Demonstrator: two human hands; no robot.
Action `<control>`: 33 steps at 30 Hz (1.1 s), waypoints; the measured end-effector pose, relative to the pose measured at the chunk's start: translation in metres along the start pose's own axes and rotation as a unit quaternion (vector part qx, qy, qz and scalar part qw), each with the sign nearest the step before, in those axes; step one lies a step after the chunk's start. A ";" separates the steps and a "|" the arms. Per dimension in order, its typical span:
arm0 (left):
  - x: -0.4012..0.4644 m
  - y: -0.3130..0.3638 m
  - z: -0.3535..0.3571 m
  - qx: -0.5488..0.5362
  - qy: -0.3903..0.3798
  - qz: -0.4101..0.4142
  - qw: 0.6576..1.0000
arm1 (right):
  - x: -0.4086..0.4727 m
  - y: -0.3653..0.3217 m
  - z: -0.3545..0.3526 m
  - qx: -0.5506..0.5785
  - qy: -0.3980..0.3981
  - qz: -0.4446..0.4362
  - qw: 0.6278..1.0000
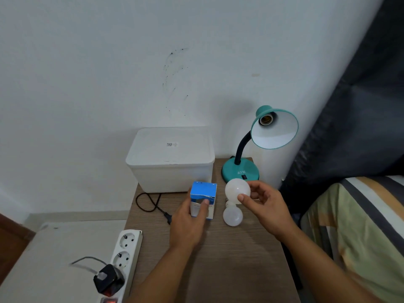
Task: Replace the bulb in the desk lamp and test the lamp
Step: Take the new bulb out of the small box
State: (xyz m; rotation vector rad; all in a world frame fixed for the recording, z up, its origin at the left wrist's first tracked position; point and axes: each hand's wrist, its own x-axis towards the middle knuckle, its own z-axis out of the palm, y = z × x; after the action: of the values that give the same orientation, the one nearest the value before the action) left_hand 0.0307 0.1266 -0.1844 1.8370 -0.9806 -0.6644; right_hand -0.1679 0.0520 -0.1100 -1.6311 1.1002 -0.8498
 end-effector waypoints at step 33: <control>0.011 0.028 -0.010 0.116 0.031 -0.019 0.993 | -0.037 -0.005 -0.006 0.143 0.104 -0.032 0.984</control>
State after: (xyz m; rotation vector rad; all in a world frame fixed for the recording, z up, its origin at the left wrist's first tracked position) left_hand 0.0351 0.1149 -0.1552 2.0720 -1.0179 -0.5297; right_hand -0.1851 0.0857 -0.1045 -1.3671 1.0175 -1.1852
